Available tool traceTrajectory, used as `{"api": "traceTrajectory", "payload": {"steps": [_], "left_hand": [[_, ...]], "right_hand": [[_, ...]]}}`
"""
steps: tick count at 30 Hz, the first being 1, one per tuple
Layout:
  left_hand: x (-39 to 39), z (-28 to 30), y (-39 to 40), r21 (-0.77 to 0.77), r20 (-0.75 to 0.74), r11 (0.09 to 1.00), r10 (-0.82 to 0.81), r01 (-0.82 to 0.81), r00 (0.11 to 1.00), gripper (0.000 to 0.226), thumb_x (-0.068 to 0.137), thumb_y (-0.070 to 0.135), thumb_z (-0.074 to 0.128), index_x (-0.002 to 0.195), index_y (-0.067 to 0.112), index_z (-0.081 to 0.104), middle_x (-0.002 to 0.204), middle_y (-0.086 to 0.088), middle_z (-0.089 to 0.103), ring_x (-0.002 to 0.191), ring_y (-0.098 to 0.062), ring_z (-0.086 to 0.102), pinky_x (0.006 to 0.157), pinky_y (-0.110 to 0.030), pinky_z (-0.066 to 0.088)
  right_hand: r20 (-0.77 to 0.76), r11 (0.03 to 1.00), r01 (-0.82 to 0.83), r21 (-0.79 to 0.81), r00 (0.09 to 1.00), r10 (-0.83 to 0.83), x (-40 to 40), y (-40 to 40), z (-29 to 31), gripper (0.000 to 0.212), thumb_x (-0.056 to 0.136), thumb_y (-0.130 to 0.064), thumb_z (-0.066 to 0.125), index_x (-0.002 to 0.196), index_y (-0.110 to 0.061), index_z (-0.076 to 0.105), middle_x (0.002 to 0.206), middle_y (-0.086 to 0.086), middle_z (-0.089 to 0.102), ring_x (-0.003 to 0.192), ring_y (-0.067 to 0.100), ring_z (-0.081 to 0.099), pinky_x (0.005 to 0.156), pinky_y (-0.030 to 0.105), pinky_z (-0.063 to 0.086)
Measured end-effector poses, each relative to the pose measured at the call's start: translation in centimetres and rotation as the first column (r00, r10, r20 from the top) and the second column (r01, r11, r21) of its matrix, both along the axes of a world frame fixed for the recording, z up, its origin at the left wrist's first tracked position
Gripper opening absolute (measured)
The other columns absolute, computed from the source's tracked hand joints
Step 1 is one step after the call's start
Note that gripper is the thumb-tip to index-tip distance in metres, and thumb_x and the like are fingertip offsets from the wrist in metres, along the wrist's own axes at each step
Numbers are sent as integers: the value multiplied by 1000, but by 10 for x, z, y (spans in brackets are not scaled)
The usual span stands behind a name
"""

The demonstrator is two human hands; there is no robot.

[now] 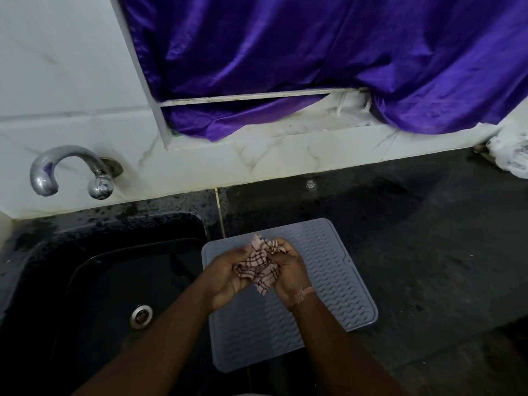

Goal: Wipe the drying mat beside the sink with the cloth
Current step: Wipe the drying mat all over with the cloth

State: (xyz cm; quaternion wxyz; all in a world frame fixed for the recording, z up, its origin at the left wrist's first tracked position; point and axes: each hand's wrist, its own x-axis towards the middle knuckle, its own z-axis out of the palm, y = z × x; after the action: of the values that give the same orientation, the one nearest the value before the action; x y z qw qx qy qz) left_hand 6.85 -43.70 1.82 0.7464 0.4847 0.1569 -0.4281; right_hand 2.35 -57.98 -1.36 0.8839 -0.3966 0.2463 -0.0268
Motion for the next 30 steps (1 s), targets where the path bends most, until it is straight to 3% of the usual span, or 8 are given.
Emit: {"api": "traceTrajectory", "payload": {"steps": [4,6,11,15,20,23,26,30], "left_hand": [[-6,-6,-2,101,79,994,23,-31,997,32,95,-3,57,126,1,62,121,-20,69,109,-30,67,87,-38,58],[-2,-3,-4,148,192,988,10,-39,981,34,91,-12,57,121,1,65,115,-19,72,103,-28,70,82,-35,60],[4,13,-22,288,518,932,-345,220,783,37,87,-13,61,103,15,78,106,-10,76,105,-26,71,87,-34,60],[-5,13,-48,242,561,926,-376,289,737,43,83,-17,56,102,15,79,107,-10,76,101,-25,72,79,-30,58],[-9,-3,-72,319,535,938,-295,134,792,43,81,-13,58,96,20,80,100,-6,78,96,-23,74,77,-33,61],[2,-23,-77,638,561,770,-483,21,672,30,90,5,67,115,20,72,117,1,72,109,-15,66,99,-34,52],[22,-38,-60,841,492,516,-604,-163,627,41,91,13,65,132,13,62,135,-8,62,124,-22,56,110,-33,40],[38,-48,-30,988,150,143,-795,-58,588,73,81,37,74,146,17,48,149,-9,49,139,-26,42,115,-38,35]], "right_hand": [[13,997,-30,-77,999,31,-23,-20,-2,22,84,6,54,93,-7,69,99,18,72,93,33,65,79,44,56],[110,989,-132,61,986,124,-35,-35,-3,17,80,-13,64,96,-7,68,109,22,67,101,36,61,80,45,55],[77,946,-202,253,979,189,-50,-70,-2,57,93,-59,58,123,-10,56,137,29,57,123,47,57,99,63,47],[151,918,-396,13,909,389,-55,-71,-5,57,98,-40,63,146,-15,48,145,23,53,134,43,51,105,67,41],[-69,974,-170,-147,985,161,-48,-63,-3,44,84,-16,80,125,-18,66,124,15,70,112,31,69,94,49,57],[-264,889,-113,-444,964,-10,-35,-79,-4,31,80,-25,84,106,-22,67,98,4,76,84,16,75,69,30,60],[-326,823,-73,-563,935,-140,-17,-117,-5,31,84,-36,80,94,-9,69,79,7,75,74,21,72,62,28,58],[-349,617,-137,-775,906,-237,15,-165,-7,30,86,-28,78,106,-8,67,96,7,64,102,29,62,93,38,53]]}}
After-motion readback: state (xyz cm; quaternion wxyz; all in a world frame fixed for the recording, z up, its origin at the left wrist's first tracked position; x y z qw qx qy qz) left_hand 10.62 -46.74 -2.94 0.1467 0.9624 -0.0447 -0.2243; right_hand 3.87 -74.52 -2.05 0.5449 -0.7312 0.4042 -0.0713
